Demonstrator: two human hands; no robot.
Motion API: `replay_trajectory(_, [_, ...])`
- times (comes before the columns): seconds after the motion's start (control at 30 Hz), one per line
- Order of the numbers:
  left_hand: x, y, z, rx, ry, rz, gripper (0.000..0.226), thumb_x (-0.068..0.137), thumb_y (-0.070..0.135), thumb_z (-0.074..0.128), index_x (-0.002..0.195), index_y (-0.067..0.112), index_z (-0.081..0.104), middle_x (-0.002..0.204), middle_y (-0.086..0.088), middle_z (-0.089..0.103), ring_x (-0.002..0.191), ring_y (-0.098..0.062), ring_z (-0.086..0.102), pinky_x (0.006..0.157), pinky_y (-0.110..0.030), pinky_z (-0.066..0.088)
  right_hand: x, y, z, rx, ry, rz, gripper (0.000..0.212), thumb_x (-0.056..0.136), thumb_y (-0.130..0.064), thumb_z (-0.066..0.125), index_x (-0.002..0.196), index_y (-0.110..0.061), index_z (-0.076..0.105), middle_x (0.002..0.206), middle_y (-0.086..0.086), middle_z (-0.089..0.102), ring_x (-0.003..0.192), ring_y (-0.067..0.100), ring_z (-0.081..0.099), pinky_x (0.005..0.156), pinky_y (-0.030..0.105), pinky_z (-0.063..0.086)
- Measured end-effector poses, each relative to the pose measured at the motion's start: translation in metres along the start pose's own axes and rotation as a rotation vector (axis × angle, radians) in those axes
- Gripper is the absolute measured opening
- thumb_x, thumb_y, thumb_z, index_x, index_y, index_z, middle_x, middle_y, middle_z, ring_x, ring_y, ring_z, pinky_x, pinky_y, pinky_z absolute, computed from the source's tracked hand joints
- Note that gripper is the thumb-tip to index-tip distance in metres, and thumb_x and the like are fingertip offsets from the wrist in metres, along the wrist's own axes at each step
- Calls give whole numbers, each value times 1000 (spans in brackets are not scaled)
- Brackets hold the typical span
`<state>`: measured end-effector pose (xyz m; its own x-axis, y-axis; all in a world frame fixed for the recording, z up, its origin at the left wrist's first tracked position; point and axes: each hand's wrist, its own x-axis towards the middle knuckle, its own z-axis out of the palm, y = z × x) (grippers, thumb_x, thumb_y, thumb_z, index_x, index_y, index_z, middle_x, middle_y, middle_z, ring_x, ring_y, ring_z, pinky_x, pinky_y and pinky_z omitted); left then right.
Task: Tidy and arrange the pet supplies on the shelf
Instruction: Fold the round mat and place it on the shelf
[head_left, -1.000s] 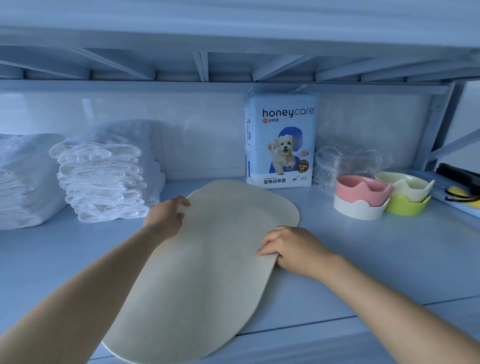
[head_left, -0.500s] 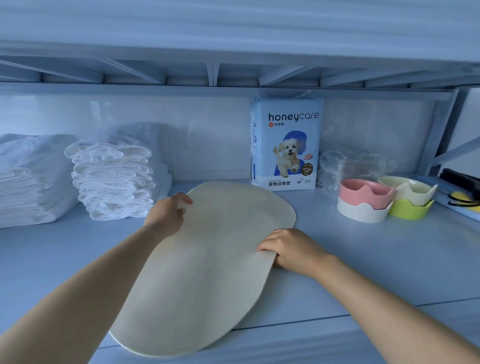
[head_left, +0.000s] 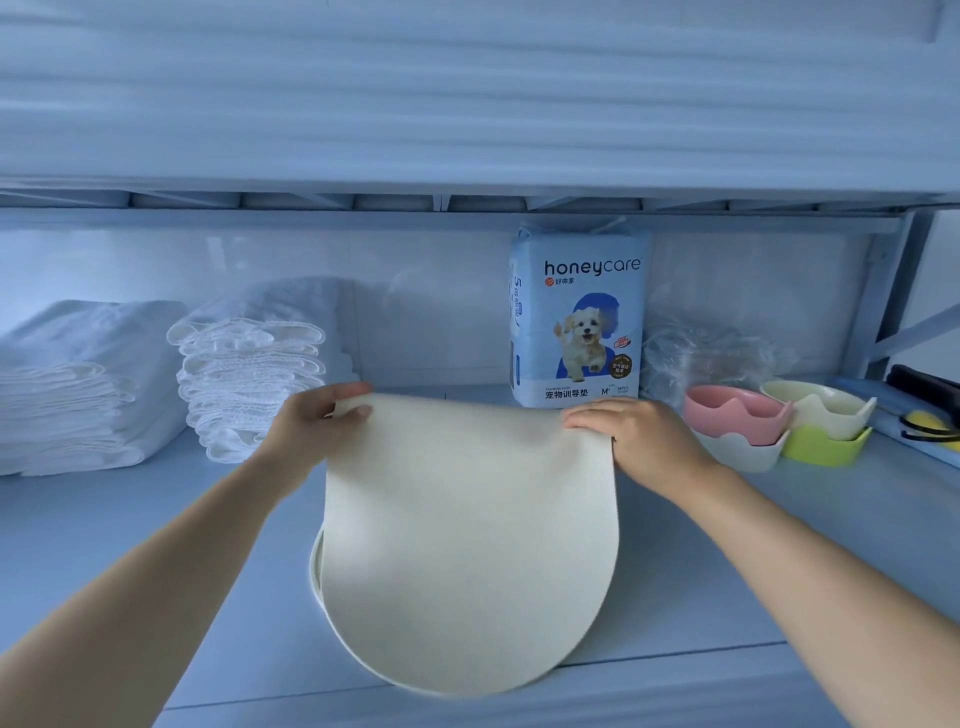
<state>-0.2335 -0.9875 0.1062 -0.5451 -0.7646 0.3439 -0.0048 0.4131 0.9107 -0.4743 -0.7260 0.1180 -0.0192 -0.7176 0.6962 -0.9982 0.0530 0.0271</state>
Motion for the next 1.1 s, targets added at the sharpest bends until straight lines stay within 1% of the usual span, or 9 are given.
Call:
replay_trajectory(0.1, [-7, -5, -11, 57, -204, -30, 52, 68, 12, 81, 111, 33, 63, 89, 5, 71, 80, -8, 68, 70, -12, 49, -6, 2, 3, 7, -39, 14, 56, 61, 23, 46, 98, -9, 73, 106, 5, 71, 98, 24, 67, 83, 43, 55])
replay_trajectory(0.17, [-9, -8, -12, 264, -200, -8, 59, 64, 10, 84, 114, 30, 61, 92, 5, 70, 83, -9, 66, 70, -13, 48, -8, 1, 6, 20, -37, 5, 54, 61, 23, 48, 95, -10, 74, 104, 4, 72, 96, 23, 68, 81, 43, 55])
replay_trajectory(0.3, [-11, -8, -2, 609, -35, 134, 31, 73, 26, 78, 96, 35, 61, 77, 14, 61, 70, 1, 56, 55, -16, 37, -9, 7, 6, 13, -133, 120, 48, 76, 9, 58, 110, -24, 69, 119, -8, 65, 109, 16, 60, 90, 27, 47])
replay_trajectory(0.43, [-13, -12, 5, 697, -14, 253, 12, 81, 26, 70, 89, 24, 62, 78, 2, 53, 70, -15, 50, 57, -18, 32, -14, 21, -5, -55, -346, 249, 49, 86, -13, 61, 129, -35, 53, 134, -14, 53, 108, 8, 53, 81, 11, 30])
replay_trajectory(0.6, [-18, -14, 7, 692, -18, 276, 10, 84, 23, 66, 92, 17, 62, 79, -1, 49, 68, -14, 47, 58, -19, 31, -5, 4, -1, -17, -279, 271, 43, 90, -8, 45, 127, -28, 55, 133, -5, 55, 123, 14, 47, 96, 20, 34])
replay_trajectory(0.67, [-20, -14, 6, 686, -12, 285, 10, 85, 23, 65, 93, 17, 62, 79, 0, 47, 67, -12, 46, 58, -20, 31, 2, -15, 8, 82, -273, 260, 36, 91, -27, 52, 127, -28, 55, 131, -8, 56, 124, 11, 47, 98, 19, 33])
replay_trajectory(0.73, [-22, -13, 6, 695, -9, 297, 11, 85, 23, 65, 94, 17, 63, 82, 1, 44, 67, -12, 46, 59, -23, 31, 10, -33, 20, 96, -374, 295, 52, 82, -51, 60, 130, -32, 50, 133, -13, 53, 125, 9, 44, 101, 24, 35])
replay_trajectory(0.9, [-28, -16, 3, 773, -5, 357, 14, 85, 25, 66, 97, 17, 64, 117, 1, 39, 98, -19, 46, 83, -30, 38, 24, -48, 38, -139, -475, 333, 52, 80, -43, 66, 127, -29, 47, 126, -5, 55, 114, 18, 51, 83, 32, 42])
replay_trajectory(1.1, [-31, 5, 3, 643, 54, 514, 6, 91, 21, 57, 92, 15, 55, 84, 3, 53, 71, -21, 49, 59, -30, 33, 31, -49, 23, -157, -280, 361, 28, 89, -34, 56, 115, -23, 52, 111, 1, 61, 102, 24, 55, 69, 29, 33])
